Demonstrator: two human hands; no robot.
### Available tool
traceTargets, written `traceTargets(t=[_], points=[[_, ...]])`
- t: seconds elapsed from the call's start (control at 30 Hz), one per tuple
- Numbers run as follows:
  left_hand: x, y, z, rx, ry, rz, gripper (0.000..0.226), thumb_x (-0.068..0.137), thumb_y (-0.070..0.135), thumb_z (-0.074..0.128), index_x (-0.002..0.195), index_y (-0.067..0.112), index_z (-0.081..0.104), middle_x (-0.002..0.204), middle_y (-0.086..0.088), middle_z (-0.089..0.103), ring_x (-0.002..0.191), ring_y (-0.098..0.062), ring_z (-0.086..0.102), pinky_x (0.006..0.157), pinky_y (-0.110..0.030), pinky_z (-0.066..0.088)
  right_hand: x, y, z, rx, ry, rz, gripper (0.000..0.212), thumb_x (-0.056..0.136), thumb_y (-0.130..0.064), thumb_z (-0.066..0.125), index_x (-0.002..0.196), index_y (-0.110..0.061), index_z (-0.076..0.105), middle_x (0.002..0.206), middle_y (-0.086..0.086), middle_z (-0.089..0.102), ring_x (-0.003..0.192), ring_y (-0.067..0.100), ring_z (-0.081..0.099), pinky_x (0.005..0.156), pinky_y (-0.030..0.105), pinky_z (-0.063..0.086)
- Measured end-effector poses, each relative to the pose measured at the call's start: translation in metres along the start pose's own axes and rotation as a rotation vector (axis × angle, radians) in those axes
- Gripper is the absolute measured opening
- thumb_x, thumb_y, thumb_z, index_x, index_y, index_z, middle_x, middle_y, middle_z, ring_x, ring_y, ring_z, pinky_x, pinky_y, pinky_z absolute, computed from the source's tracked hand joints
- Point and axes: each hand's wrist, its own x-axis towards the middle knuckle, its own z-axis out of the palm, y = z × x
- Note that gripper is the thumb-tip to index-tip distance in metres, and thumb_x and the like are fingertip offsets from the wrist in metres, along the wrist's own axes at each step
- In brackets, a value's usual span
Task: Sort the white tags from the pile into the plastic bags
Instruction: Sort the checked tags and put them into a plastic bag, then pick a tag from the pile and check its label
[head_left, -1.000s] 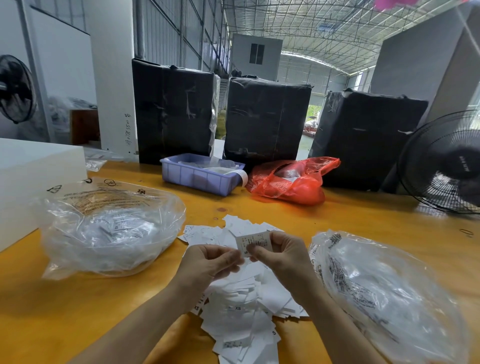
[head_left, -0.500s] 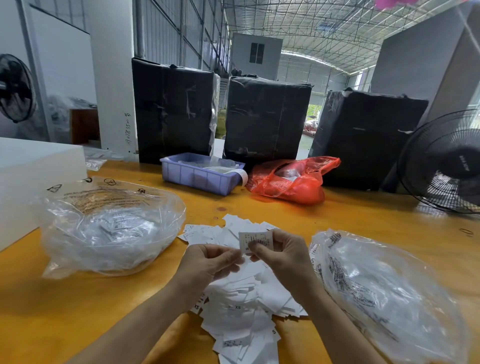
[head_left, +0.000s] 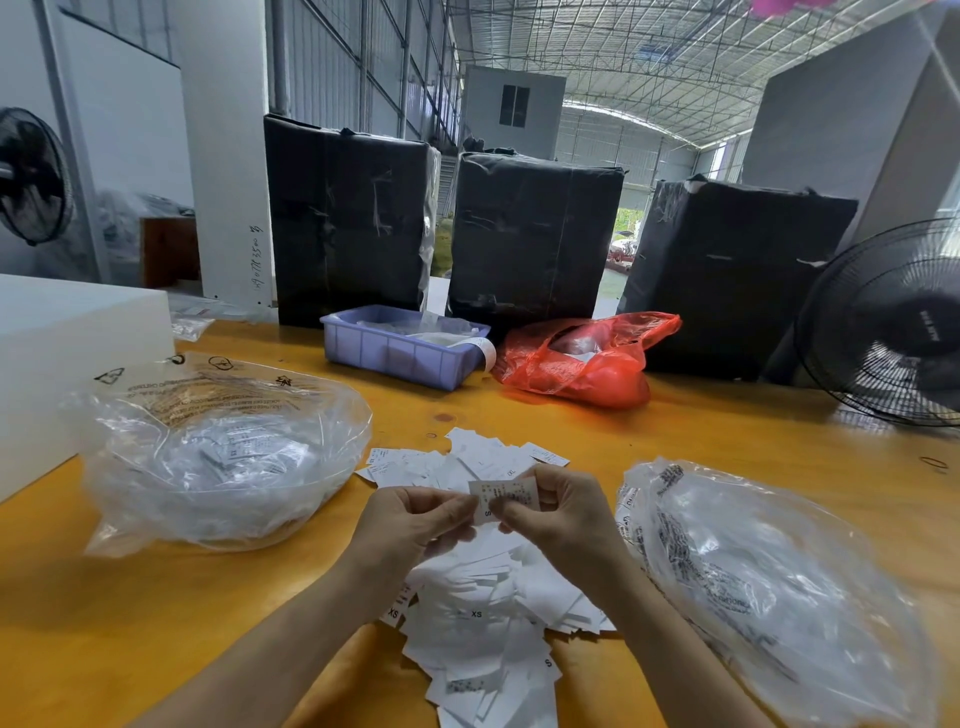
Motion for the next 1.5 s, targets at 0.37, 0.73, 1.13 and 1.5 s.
traceTargets(t=[0.37,0.73,1.13,1.5], points=[[0.000,-0.002,-0.001,0.026,-0.006,0.020,0.011,0.074,0.006,0.069,0.080,-0.003,0.073,0.074,-0.015,0.072,0.069,-0.020,0.069,0.062,-0.024,0.056,0.000,0.006,0.002,-0.149,-0.333,0.101,0.015,0.097,-0.014,0.050,0.090,-0.009,0.062,0.065,-0.005,0.050,0.059,0.007,0.045,0.062,0.029,0.040],[0.000,-0.002,0.003,-0.034,0.040,-0.002,0.024,0.067,0.016,0.071,0.080,-0.005,0.073,0.074,-0.017,0.071,0.069,-0.022,0.069,0.059,-0.024,0.056,-0.002,-0.001,0.004,-0.056,-0.264,0.115,0.016,0.095,-0.007,0.053,0.099,0.000,0.067,0.067,0.003,0.057,0.055,0.006,0.053,0.061,0.026,0.051],[0.003,0.000,0.000,-0.241,0.134,-0.098,0.007,0.074,0.002,0.068,0.074,-0.005,0.071,0.074,-0.019,0.072,0.061,-0.020,0.071,0.051,-0.020,0.054,0.002,-0.001,-0.003,0.145,0.187,0.097,0.016,0.089,0.002,0.056,0.079,-0.005,0.066,0.061,0.006,0.067,0.052,0.014,0.066,0.053,0.023,0.054],[0.003,-0.003,0.001,-0.162,0.077,-0.050,0.012,0.073,0.006,0.068,0.081,-0.002,0.072,0.078,-0.017,0.073,0.065,-0.016,0.070,0.058,-0.020,0.056,-0.001,-0.010,-0.002,0.265,0.099,0.076,0.012,0.084,0.009,0.060,0.076,0.000,0.062,0.070,0.010,0.071,0.060,0.023,0.070,0.060,0.029,0.058]])
